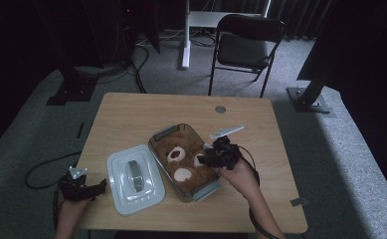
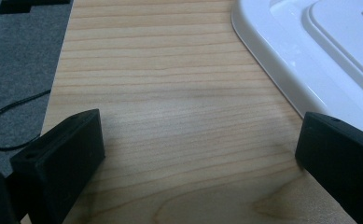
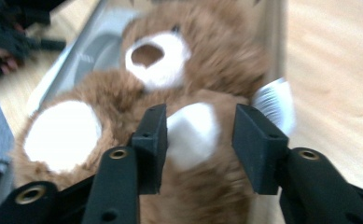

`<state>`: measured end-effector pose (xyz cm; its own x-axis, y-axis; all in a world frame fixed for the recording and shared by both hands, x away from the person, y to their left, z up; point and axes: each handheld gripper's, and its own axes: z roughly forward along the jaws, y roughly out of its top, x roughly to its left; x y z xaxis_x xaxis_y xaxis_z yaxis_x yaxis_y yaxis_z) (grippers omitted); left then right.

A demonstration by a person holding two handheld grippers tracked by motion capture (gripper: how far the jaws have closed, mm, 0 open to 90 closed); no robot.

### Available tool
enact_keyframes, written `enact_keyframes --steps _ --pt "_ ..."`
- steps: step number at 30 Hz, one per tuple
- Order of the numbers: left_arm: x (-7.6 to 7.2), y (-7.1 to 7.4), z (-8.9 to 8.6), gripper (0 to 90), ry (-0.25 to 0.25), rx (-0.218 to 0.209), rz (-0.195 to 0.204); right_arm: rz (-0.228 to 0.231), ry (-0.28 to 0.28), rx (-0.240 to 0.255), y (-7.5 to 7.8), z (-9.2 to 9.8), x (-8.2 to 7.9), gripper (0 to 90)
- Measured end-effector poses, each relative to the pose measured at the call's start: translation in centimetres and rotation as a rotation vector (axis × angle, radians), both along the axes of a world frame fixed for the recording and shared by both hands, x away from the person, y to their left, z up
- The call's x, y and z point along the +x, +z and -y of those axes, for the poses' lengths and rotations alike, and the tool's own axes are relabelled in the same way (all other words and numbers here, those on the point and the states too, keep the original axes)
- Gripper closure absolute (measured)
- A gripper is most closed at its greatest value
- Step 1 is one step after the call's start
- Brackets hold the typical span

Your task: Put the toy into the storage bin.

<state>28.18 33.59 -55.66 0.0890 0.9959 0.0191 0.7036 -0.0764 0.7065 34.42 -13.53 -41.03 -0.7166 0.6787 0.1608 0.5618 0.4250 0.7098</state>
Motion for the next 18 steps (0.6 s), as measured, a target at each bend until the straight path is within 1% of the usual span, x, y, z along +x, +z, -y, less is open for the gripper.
enact_keyframes --steps 1,3,4,5,6,7,8,10,11,12,13,14,15,18 --pt "0.0 0.0 0.0 1.9 0.000 0.000 0.000 0.011 -0.027 0.009 0.3 0.5 0.1 49.6" --pt "0.0 0.0 0.0 1.9 0.001 -0.001 0.001 0.019 -0.066 0.054 0.5 1.8 0.4 41.6" --pt "0.0 0.0 0.0 1.9 0.002 0.000 0.001 0.019 -0.095 0.069 0.4 2.4 0.7 38.9" --pt "0.0 0.0 0.0 1.9 0.004 -0.002 0.001 0.014 -0.109 0.085 0.3 2.9 0.9 31.9" --pt "0.0 0.0 0.0 1.9 0.005 -0.003 0.001 0.004 -0.097 0.106 0.0 3.4 1.2 20.3" --pt "0.0 0.0 0.0 1.9 0.006 -0.002 0.002 -0.010 -0.082 0.115 -0.4 3.7 1.5 14.9" --pt "0.0 0.0 0.1 1.9 0.010 -0.003 0.002 -0.023 -0.077 0.117 -0.7 4.0 1.8 13.6" --pt "0.0 0.0 0.1 1.9 0.009 -0.001 0.000 -0.017 -0.112 0.136 -1.3 4.7 2.1 13.3" --pt "0.0 0.0 0.1 1.9 0.009 -0.001 -0.001 -0.013 -0.136 0.129 -1.6 4.9 2.3 12.5" --pt "0.0 0.0 0.1 1.9 0.009 -0.001 -0.001 -0.013 -0.136 0.129 -1.6 4.9 2.3 12.5" --pt "0.0 0.0 0.1 1.9 0.009 -0.001 -0.001 0.001 -0.166 0.109 -1.8 5.2 2.5 12.5" --pt "0.0 0.0 0.1 1.8 0.009 -0.001 0.000 0.016 -0.217 0.074 -2.3 5.7 2.8 12.5" --pt "0.0 0.0 0.1 1.8 0.009 -0.001 -0.001 0.010 -0.238 0.056 -2.7 6.0 3.1 12.7" --pt "-0.1 0.0 0.1 1.9 0.012 -0.001 -0.001 -0.022 -0.274 0.027 -4.0 6.7 3.7 13.0"
